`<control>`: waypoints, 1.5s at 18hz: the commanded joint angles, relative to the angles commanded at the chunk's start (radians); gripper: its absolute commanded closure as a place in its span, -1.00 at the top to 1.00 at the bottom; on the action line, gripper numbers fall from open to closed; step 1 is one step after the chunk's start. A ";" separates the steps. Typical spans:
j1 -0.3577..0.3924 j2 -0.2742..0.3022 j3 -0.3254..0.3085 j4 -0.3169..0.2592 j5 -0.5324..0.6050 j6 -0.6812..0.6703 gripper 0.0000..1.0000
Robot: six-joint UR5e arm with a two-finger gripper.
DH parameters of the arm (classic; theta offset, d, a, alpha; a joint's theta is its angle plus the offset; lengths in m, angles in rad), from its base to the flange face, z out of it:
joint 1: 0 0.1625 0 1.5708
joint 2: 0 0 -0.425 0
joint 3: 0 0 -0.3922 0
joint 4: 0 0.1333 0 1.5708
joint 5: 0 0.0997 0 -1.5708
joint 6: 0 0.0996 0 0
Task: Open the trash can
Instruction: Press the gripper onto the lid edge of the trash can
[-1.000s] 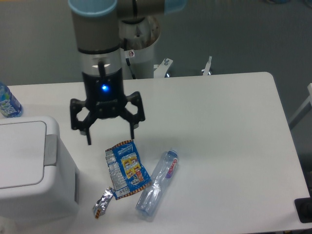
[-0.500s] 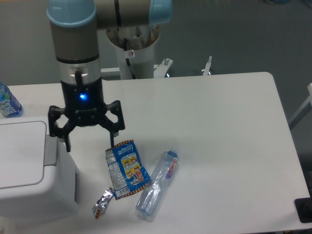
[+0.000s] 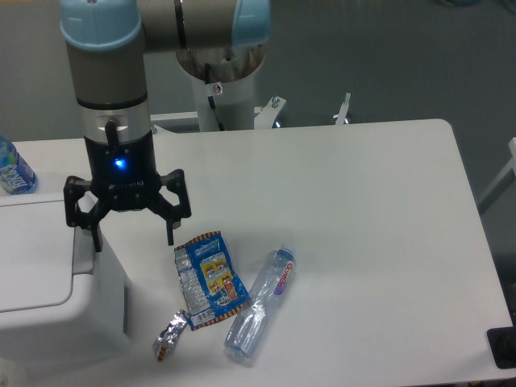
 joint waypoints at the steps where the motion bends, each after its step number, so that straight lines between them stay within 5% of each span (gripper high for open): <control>1: -0.002 -0.002 0.000 0.000 0.000 0.000 1.00; 27: -0.017 -0.006 -0.005 -0.002 0.003 0.000 1.00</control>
